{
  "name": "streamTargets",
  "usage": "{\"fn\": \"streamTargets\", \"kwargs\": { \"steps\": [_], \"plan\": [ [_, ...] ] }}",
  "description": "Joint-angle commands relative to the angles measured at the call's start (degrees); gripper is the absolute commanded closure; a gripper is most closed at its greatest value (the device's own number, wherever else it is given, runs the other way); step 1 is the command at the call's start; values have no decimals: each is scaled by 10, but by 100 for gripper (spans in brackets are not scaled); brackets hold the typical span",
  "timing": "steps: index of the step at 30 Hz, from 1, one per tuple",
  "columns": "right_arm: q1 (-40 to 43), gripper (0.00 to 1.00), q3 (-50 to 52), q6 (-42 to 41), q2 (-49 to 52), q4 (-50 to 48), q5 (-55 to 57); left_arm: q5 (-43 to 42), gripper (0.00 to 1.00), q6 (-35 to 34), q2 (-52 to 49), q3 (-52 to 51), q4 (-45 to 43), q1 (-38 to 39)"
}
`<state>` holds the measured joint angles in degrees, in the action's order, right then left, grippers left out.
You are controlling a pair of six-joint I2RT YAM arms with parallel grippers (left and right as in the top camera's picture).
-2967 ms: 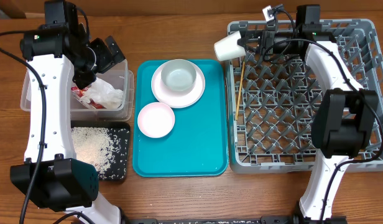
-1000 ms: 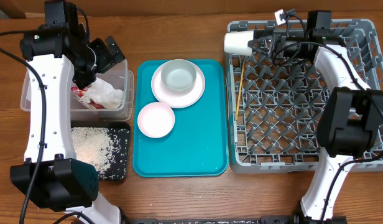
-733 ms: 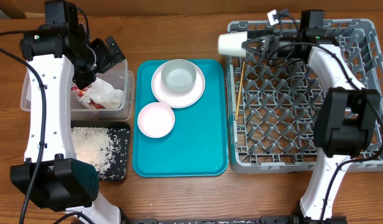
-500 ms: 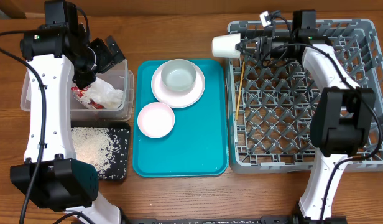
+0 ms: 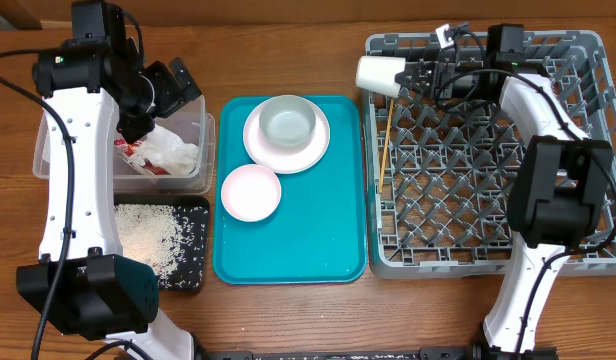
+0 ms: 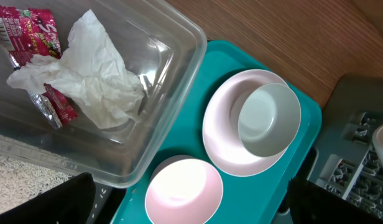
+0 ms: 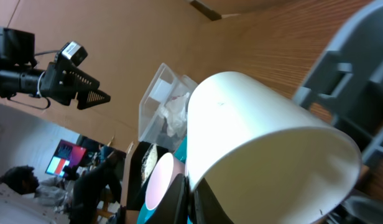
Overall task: Sort waste into correct bins and load items into the dishwasher
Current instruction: 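Lower the cup upside down into the rack's back corner and release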
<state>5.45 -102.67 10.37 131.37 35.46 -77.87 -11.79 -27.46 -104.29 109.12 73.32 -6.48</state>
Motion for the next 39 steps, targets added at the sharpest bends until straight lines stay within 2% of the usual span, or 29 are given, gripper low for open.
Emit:
{"fn": "streamTargets", "kwargs": {
  "steps": [1, 5, 9, 12, 19, 28, 39],
  "plan": [
    [2, 96, 4, 2, 14, 9, 38, 2, 0, 5, -1, 9, 1, 1],
    [2, 96, 4, 2, 14, 10, 34, 2, 0, 5, -1, 9, 1, 1],
    [2, 96, 4, 2, 14, -25, -86, 2, 0, 5, -1, 9, 1, 1],
    [1, 96, 4, 2, 14, -44, -113, 2, 0, 5, -1, 9, 1, 1],
    [0, 96, 9, 6, 16, -40, -76, 2, 0, 5, -1, 9, 1, 1],
    [-12, 96, 42, 5, 16, -99, -69, 2, 0, 5, -1, 9, 1, 1],
    [-13, 96, 42, -18, 16, -64, 77, 2, 0, 5, -1, 9, 1, 1]
  ]
}}
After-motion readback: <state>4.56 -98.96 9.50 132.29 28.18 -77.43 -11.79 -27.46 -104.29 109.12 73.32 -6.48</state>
